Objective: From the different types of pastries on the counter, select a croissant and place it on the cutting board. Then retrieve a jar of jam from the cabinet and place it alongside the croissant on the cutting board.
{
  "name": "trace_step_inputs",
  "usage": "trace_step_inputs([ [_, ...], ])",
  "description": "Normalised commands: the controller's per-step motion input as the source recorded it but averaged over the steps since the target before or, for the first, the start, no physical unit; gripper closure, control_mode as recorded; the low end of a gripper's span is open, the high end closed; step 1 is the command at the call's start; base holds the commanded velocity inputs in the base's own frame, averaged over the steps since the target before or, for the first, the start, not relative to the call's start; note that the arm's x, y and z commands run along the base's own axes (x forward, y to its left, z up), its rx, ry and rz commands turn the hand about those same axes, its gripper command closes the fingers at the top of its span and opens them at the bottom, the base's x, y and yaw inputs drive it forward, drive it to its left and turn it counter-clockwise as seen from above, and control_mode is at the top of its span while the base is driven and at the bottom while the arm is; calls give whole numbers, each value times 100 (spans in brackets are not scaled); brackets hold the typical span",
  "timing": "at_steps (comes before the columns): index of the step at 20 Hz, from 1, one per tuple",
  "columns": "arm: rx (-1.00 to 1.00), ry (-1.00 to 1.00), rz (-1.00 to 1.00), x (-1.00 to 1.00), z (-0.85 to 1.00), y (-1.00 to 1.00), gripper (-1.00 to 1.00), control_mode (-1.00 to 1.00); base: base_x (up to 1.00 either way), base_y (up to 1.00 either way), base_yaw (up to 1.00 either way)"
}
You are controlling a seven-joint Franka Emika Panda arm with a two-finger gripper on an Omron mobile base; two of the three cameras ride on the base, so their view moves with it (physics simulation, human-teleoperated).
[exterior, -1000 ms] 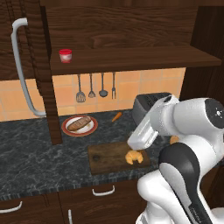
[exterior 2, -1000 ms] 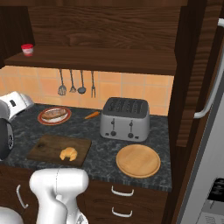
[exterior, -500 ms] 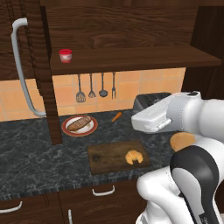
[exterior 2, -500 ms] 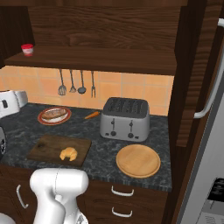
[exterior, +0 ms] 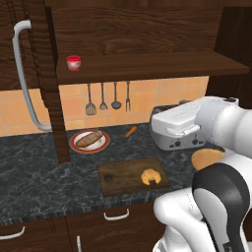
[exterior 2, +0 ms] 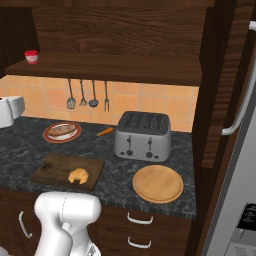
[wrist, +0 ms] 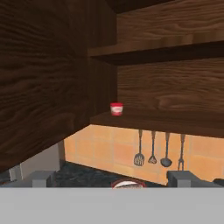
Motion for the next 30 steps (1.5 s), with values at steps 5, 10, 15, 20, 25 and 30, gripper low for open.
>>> trace_step_inputs([
  [5,4,-5,-6,0,60,-4,-100,-100,0,0,0],
  [10,2,-8,-1,7,7,0,-100,-100,0,0,0],
  [15,0,1,0,53,6,-4,-100,-100,0,0,0],
  [20,0,2,0,46,0,0,-100,-100,0,0,0],
  [25,0,4,0,25,0,3,-100,-100,0,0,0],
  [30,0,1,0,7,0,23,-100,-100,0,0,0],
])
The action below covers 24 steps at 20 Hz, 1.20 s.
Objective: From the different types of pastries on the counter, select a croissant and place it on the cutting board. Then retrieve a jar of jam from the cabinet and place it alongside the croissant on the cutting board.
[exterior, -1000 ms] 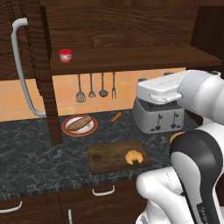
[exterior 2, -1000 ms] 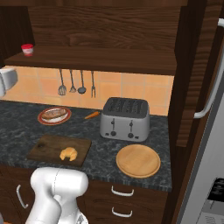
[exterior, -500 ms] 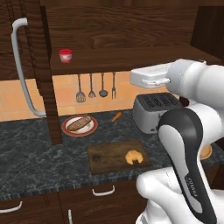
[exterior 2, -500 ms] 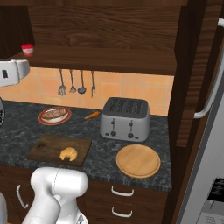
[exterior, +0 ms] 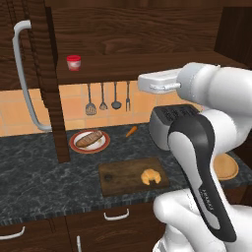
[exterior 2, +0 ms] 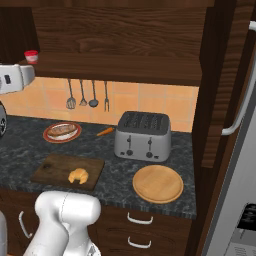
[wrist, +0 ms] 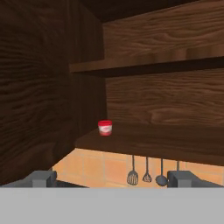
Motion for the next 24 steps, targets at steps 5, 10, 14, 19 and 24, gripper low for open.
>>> trace_step_inputs([
  [5,0,0,0,12,0,10,-100,-100,0,0,0],
  [10,0,0,1,17,0,0,-100,-100,0,0,0],
  [14,0,0,2,40,0,0,-100,-100,0,0,0],
  [19,-3,0,1,23,0,9,-100,-100,0,0,0],
  [24,-8,0,2,15,0,18,-100,-100,0,0,0],
])
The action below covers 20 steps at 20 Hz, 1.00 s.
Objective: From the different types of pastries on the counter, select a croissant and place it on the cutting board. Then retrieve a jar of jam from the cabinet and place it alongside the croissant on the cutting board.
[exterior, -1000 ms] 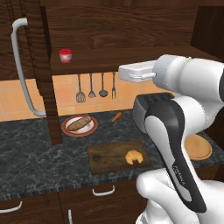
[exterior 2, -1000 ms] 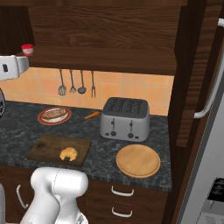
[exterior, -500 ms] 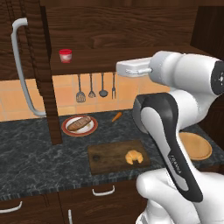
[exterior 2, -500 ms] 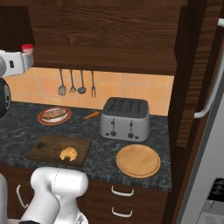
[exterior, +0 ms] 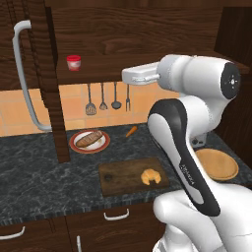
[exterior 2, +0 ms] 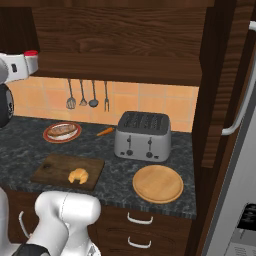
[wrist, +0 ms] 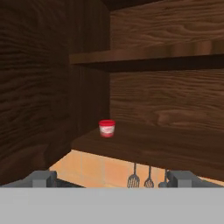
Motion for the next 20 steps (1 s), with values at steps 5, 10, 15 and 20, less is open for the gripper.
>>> trace_step_inputs([
  [5,-1,0,1,17,0,0,-100,-100,0,0,0],
  [10,0,0,0,12,-19,3,-100,-100,0,0,0],
  [15,0,0,0,35,-3,1,-100,-100,0,0,0],
  [20,0,0,0,36,0,18,-100,-100,0,0,0],
])
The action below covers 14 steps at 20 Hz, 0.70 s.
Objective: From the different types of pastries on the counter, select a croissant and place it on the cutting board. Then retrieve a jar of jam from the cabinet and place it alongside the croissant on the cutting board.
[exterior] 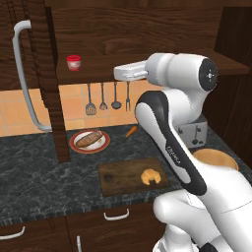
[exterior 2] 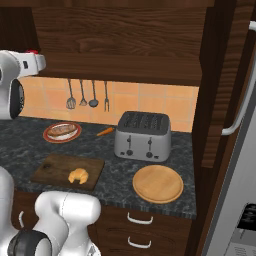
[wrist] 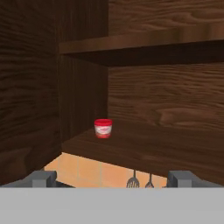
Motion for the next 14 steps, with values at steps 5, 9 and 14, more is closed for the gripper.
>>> trace_step_inputs([
  [5,0,3,0,30,-1,30,-100,-100,0,0,0],
  [9,0,3,0,28,-7,22,-100,-100,0,0,0],
  [14,0,1,0,22,-10,6,-100,-100,0,0,0],
])
